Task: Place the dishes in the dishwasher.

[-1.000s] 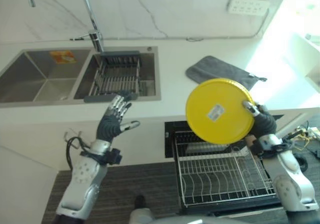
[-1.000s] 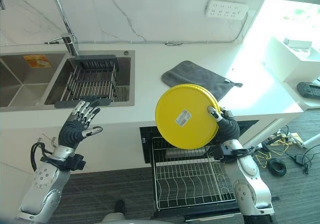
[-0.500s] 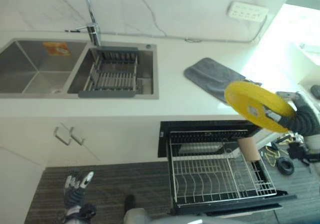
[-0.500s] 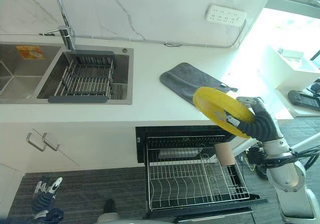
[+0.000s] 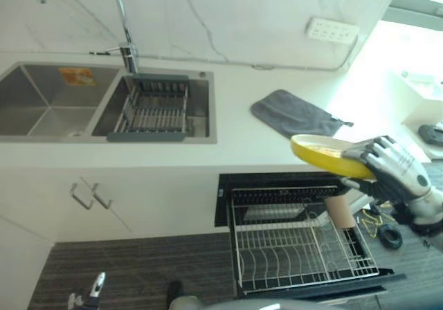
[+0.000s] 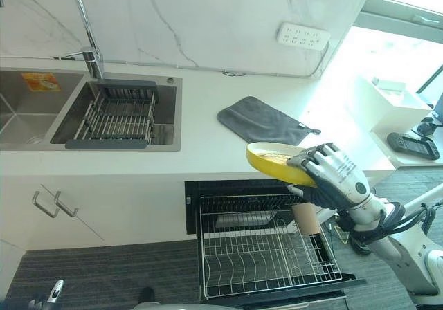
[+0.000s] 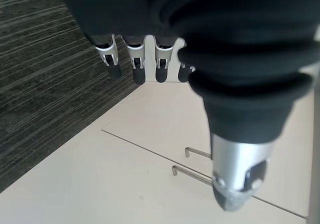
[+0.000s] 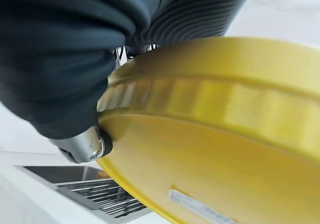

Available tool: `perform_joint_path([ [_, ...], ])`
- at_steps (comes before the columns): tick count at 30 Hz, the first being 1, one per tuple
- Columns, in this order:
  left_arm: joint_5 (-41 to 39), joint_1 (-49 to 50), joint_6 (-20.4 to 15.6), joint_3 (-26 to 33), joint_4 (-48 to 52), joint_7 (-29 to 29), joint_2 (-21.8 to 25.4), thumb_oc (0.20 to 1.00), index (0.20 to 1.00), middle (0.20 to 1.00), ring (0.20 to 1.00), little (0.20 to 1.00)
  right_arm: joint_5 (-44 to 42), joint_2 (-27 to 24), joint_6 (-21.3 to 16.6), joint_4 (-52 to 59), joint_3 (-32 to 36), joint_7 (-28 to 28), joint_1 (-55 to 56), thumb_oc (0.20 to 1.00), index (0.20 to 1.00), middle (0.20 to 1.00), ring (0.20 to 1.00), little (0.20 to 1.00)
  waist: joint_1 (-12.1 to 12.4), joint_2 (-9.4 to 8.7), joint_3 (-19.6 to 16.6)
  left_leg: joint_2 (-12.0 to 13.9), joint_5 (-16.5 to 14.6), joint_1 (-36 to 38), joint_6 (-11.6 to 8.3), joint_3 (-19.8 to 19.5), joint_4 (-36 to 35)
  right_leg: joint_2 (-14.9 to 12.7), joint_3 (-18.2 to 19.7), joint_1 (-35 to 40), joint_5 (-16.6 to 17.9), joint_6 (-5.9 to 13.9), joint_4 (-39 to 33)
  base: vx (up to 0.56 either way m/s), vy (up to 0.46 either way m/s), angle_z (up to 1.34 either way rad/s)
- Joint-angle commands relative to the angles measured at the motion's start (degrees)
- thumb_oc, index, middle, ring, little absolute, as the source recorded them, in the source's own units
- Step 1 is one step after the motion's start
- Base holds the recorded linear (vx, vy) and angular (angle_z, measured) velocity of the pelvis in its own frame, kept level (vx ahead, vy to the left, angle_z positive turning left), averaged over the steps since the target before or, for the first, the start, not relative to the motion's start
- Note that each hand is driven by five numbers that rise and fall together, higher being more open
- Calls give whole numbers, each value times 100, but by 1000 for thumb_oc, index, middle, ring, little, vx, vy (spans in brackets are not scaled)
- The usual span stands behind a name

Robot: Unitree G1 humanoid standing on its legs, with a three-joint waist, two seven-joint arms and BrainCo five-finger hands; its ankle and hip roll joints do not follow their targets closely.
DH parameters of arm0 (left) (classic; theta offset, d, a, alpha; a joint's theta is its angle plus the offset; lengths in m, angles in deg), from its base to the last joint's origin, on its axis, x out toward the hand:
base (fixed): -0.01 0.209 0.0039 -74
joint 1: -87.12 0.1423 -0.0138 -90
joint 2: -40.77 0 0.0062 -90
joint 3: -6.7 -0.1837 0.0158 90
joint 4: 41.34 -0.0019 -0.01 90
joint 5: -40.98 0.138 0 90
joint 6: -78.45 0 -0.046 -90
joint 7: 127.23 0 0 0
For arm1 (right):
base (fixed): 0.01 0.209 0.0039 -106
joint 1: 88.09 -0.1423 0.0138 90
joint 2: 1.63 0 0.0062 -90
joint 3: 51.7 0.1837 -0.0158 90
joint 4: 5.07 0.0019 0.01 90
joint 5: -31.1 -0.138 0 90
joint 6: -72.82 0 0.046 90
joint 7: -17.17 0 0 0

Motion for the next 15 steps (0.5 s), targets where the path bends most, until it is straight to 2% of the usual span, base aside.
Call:
perform_joint_path([
  [1,-215,-333,-160,-45,269,-68,208,1000,1000,1000,1000,1000,-257,-133,3,211,375,-423,-469,200,200,200,200,200,238,161,107,206,-676,366,42,-197,11,-267,-114,90,-77,270,39,0,0,0],
  [4,-332,-353,-202,192,0,113,136,1000,1000,1000,1000,1000,123,95,-260,-54,5,-725,-209,200,200,200,200,200,242,160,114,154,-710,386,67,-213,11,-260,-130,102,-95,282,39,-3,13,0],
  [8,-268,-363,-233,108,131,199,151,1000,1000,1000,1000,1000,499,179,-378,-369,-330,-1177,-183,200,200,200,200,200,249,156,150,111,-752,492,104,-207,11,-229,-142,202,-135,244,39,21,12,0],
  [12,-280,-439,-234,-59,259,311,219,1000,1000,1000,1000,1000,933,221,-325,-933,-860,-1871,-458,200,200,200,200,200,374,196,387,21,-698,632,136,-379,68,-120,-232,339,-268,132,271,45,-3,3],
  [15,-532,-562,-179,-55,393,307,363,1000,1000,1000,1000,1000,971,190,-198,-1190,-1032,-2069,-579,200,200,200,200,200,430,202,705,-13,-843,269,123,-636,706,-144,-184,77,-482,46,820,-54,-82,5],
])
